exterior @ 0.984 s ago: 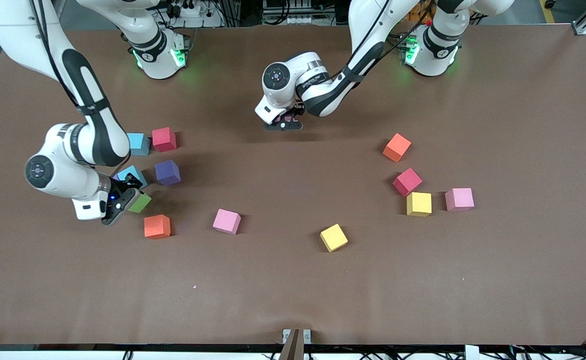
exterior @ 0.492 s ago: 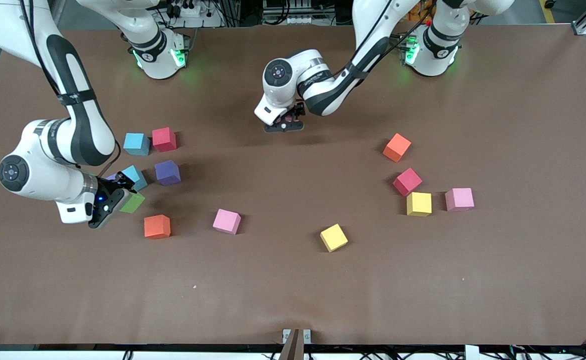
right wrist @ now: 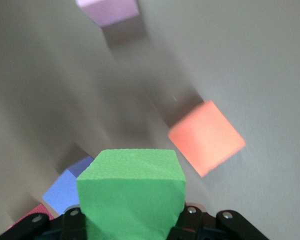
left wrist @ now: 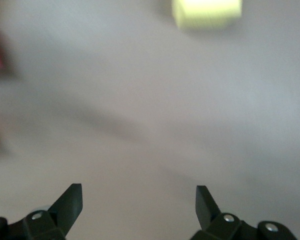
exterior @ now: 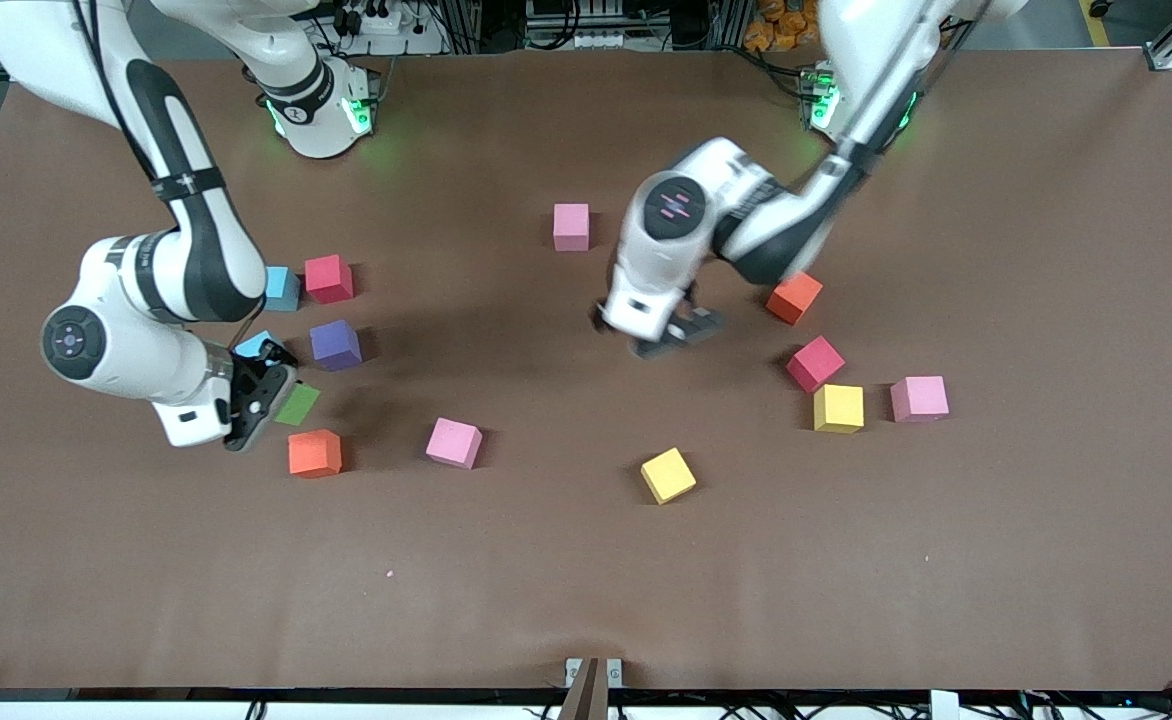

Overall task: Form number 2 with 11 blocks
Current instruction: 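Place the pink cube with the left gripper while the right gripper carries green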

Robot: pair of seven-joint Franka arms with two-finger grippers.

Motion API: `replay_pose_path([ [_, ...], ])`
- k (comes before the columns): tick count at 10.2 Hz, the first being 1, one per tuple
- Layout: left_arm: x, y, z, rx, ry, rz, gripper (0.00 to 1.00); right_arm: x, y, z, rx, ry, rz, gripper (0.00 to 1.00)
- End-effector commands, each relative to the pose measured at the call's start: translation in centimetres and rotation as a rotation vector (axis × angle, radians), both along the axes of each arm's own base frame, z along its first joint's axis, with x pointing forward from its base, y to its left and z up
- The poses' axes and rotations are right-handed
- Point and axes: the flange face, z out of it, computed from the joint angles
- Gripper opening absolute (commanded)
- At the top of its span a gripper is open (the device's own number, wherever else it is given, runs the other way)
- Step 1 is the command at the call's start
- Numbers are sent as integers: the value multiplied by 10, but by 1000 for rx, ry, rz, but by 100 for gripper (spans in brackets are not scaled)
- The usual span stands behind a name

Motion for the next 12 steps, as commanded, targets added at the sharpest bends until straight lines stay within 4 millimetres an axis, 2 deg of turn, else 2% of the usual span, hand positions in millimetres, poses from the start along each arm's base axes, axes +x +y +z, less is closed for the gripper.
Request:
replay_pose_path([
  [1,56,88,18,27,-36,131,100,-13,34,29,13,-35,126,29],
  [2,83,127,28,22,-60,181,100,-18,53,35,17,-47,197,29],
  [3,99,165,31,20,-68,209,100,-27,70,33,20,-45,238,29],
  [4,115,207,31,18,-69,235,100,-42,86,30,19,-60,265,30],
  [5,131,242,39,4,-88,261,100,-58,101,25,20,-93,293,30],
  [6,141,264,41,-6,-95,279,100,-67,112,18,20,-107,313,30],
  [7,147,281,46,-10,-107,296,100,-76,133,18,22,-110,352,30],
  [8,149,289,50,-11,-114,286,100,-98,158,15,24,-122,403,30],
  [9,150,292,50,-6,-117,274,100,-124,169,-3,26,-162,436,32],
  [10,148,294,46,1,-108,251,100,-151,189,-22,27,-186,479,31],
  [11,147,307,44,13,-80,226,100,-169,210,-30,27,-177,501,28],
  [12,144,308,44,13,-60,191,100,-191,239,-33,27,-161,522,27],
])
